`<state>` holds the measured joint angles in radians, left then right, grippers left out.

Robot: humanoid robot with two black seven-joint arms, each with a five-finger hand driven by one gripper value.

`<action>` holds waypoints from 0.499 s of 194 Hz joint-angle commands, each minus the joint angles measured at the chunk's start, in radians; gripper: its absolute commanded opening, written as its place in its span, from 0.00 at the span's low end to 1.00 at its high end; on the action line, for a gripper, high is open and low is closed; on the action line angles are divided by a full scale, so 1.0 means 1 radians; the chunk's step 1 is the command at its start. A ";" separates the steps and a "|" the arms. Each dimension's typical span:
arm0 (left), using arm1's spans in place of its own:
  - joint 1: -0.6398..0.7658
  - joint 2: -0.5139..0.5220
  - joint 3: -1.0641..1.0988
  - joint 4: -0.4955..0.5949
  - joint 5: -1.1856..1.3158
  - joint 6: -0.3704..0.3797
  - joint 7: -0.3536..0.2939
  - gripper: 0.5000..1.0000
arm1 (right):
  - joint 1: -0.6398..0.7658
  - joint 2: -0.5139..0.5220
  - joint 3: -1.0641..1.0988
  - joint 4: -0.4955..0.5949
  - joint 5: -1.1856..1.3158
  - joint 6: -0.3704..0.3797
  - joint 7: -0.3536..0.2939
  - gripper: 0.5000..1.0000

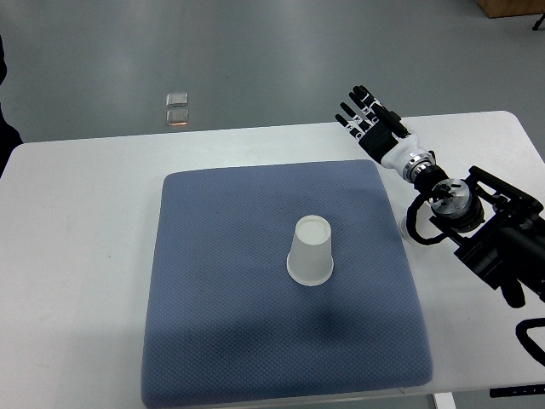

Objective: Stack paper cups

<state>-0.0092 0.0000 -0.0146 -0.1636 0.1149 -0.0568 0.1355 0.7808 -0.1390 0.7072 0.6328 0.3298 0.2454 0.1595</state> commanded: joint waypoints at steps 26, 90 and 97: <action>0.000 0.000 0.001 -0.007 0.000 -0.002 0.003 1.00 | 0.000 -0.002 -0.006 -0.002 0.000 0.000 0.000 0.83; 0.001 0.000 0.002 -0.011 0.002 -0.002 -0.005 1.00 | 0.005 -0.007 -0.009 -0.001 -0.005 -0.002 0.000 0.83; 0.001 0.000 0.002 -0.011 0.002 -0.002 -0.007 1.00 | 0.006 -0.008 -0.012 -0.001 -0.006 -0.003 -0.002 0.83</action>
<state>-0.0083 0.0000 -0.0138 -0.1727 0.1150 -0.0587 0.1362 0.7837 -0.1432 0.7016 0.6316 0.3253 0.2454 0.1595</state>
